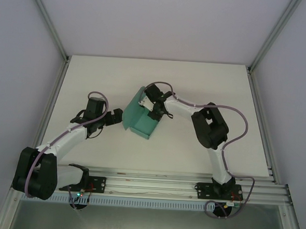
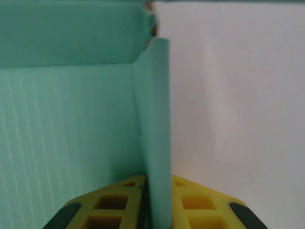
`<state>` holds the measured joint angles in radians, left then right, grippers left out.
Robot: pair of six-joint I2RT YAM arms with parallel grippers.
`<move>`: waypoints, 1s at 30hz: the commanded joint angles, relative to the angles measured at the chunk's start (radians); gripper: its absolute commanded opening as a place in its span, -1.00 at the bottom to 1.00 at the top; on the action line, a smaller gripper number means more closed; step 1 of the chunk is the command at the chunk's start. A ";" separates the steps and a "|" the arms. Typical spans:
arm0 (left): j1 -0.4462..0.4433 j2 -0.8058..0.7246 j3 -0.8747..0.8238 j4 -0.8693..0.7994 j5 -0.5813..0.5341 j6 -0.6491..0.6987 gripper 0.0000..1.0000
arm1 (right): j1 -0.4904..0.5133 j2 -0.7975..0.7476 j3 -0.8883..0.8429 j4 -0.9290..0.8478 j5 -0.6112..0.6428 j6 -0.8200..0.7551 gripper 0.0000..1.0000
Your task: Assemble paper box
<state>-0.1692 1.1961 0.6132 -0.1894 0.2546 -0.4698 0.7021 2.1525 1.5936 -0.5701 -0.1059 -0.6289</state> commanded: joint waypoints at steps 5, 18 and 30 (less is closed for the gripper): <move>0.008 -0.059 -0.018 -0.008 -0.023 0.027 1.00 | 0.000 0.103 0.012 -0.112 0.088 0.023 -0.92; 0.008 -0.133 -0.014 -0.055 -0.094 0.005 1.00 | 0.034 0.209 0.041 -0.267 0.349 0.318 -1.00; 0.008 -0.185 -0.021 -0.102 -0.126 0.007 1.00 | 0.063 0.253 0.096 -0.338 0.428 0.223 -1.00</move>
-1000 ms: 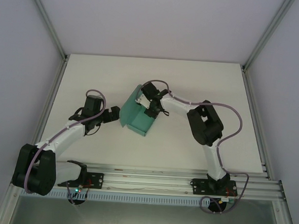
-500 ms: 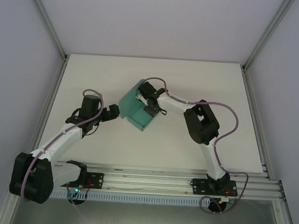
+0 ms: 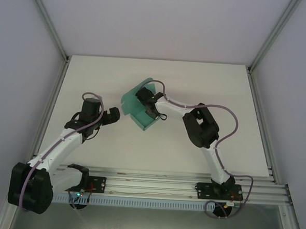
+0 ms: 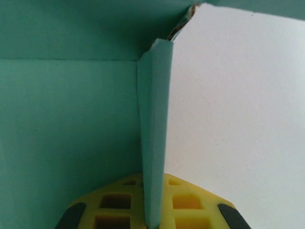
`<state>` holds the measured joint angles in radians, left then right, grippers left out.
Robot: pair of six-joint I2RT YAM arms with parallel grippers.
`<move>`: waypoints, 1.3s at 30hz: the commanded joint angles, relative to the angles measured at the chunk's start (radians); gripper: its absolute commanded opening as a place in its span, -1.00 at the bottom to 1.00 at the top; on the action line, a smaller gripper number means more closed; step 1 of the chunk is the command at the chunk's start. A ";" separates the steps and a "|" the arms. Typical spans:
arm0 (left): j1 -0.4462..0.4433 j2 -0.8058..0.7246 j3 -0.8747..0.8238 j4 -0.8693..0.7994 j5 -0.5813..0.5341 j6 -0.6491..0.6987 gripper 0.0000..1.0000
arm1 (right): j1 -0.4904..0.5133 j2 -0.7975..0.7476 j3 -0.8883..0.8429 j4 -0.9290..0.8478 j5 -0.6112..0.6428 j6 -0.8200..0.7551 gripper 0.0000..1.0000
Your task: Assemble paper box
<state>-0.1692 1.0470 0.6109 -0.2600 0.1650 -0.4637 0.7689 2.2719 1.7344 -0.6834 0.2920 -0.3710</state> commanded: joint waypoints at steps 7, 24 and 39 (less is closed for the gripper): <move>0.008 -0.088 -0.027 -0.039 -0.051 -0.012 1.00 | 0.000 0.146 -0.025 -0.239 0.076 0.007 -1.00; 0.008 -0.107 -0.028 0.006 0.027 -0.013 1.00 | -0.004 -0.200 -0.184 0.028 -0.117 0.255 0.15; 0.007 -0.059 -0.006 0.064 0.104 0.041 1.00 | -0.080 -0.517 -0.403 0.286 -0.387 0.225 0.62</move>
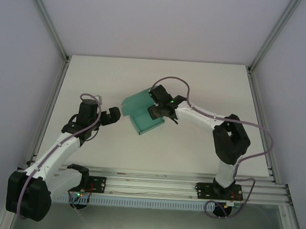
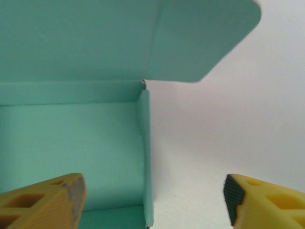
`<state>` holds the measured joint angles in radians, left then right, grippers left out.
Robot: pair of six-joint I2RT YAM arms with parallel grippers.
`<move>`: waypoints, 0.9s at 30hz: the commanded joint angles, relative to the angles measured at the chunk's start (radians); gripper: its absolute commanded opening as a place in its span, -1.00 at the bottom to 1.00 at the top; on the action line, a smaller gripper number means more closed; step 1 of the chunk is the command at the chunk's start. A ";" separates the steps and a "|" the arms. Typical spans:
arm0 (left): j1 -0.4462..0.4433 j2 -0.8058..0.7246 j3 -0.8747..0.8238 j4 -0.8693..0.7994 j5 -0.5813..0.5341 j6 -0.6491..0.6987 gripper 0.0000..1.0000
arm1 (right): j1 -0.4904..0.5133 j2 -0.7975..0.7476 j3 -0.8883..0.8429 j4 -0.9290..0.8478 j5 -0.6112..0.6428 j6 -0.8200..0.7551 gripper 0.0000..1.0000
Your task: Assemble paper box
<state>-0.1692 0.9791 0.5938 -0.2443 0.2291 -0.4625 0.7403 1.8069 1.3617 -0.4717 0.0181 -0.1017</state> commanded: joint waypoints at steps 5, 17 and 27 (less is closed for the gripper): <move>0.000 0.036 0.023 0.115 0.141 0.127 0.99 | -0.144 -0.128 -0.078 0.120 -0.210 -0.039 0.90; -0.012 0.097 0.051 0.117 0.113 0.111 0.99 | -0.175 -0.147 -0.188 0.184 -0.272 0.026 0.83; -0.016 0.071 0.040 0.097 0.065 0.100 0.99 | -0.066 0.048 -0.136 0.181 -0.042 0.116 0.09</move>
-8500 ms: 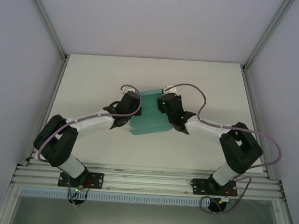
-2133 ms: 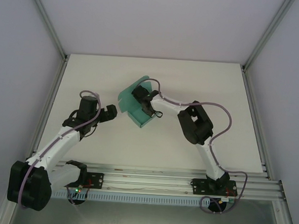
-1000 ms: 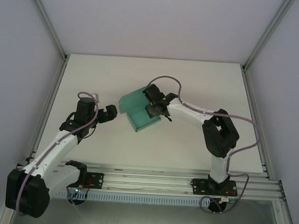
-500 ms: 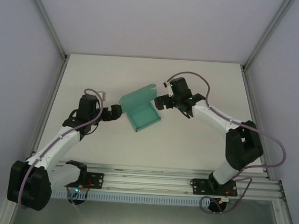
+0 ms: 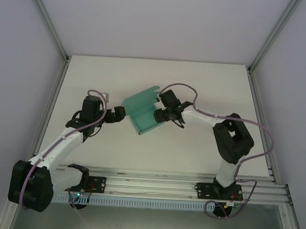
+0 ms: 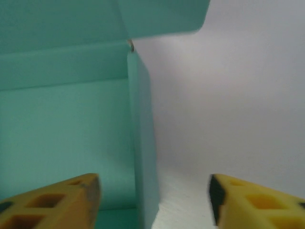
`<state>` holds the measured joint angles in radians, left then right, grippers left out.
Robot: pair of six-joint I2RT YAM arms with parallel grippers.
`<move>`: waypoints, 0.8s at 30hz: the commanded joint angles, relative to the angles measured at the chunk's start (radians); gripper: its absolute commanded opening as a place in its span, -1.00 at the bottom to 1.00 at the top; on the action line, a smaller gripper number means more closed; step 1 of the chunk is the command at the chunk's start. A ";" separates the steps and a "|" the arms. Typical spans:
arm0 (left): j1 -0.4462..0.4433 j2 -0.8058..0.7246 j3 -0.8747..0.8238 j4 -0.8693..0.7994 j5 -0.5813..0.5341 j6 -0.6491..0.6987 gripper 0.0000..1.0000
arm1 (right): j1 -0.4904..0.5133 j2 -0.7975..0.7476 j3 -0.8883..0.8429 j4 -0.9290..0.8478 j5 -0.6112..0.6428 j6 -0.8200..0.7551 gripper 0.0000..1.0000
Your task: Assemble paper box
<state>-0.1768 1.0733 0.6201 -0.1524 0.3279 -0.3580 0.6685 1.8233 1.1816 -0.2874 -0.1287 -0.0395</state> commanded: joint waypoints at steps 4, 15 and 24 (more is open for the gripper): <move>-0.011 -0.024 0.006 0.012 -0.030 -0.006 0.99 | 0.030 0.076 0.058 0.017 0.176 0.089 -0.20; -0.021 0.026 0.021 0.011 -0.077 -0.009 0.99 | 0.070 0.034 0.010 -0.111 0.385 0.307 -0.66; -0.047 0.077 0.049 0.015 -0.081 0.002 0.99 | 0.136 0.047 -0.018 -0.265 0.414 0.596 -0.63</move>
<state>-0.2119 1.1427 0.6296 -0.1513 0.2722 -0.3653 0.7780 1.8874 1.1965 -0.4576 0.2459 0.4332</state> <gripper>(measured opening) 0.997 0.167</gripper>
